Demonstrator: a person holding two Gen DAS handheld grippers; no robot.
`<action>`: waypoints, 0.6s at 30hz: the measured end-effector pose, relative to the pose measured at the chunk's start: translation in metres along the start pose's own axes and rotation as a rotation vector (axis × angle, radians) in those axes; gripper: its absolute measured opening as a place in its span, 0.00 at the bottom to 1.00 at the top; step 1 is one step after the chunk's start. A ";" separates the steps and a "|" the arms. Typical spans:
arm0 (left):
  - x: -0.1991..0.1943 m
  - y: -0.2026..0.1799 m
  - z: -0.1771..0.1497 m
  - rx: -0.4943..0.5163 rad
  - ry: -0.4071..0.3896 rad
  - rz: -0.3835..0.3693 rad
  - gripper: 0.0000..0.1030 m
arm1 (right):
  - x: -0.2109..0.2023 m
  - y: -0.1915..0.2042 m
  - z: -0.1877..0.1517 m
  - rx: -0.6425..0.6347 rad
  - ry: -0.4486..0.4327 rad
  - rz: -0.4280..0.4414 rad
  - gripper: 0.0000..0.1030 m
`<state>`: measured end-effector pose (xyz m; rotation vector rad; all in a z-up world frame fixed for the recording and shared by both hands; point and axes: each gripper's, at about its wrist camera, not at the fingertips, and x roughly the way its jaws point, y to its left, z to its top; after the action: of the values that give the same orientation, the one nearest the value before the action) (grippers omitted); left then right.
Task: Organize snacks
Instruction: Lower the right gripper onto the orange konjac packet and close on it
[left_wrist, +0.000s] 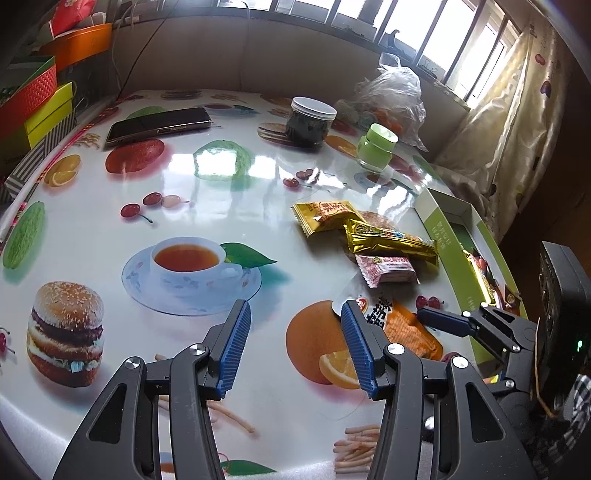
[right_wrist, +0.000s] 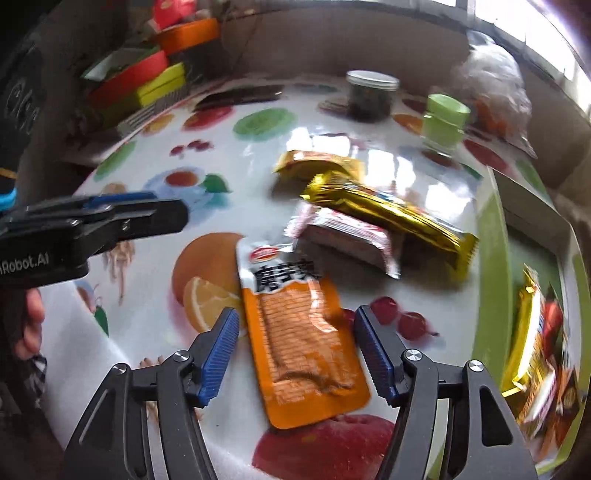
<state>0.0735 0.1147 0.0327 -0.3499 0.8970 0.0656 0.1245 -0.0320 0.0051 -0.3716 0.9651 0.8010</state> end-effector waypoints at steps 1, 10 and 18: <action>0.001 0.001 0.000 -0.002 0.001 0.003 0.51 | 0.002 0.004 0.000 -0.031 0.010 -0.008 0.64; 0.005 0.003 0.001 -0.005 0.009 0.008 0.51 | 0.001 0.006 0.001 -0.031 0.010 -0.026 0.49; 0.007 0.004 0.004 0.012 0.012 0.012 0.51 | -0.013 0.009 -0.009 0.003 -0.036 -0.010 0.36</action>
<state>0.0803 0.1188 0.0284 -0.3340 0.9106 0.0690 0.1088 -0.0374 0.0122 -0.3578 0.9301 0.7947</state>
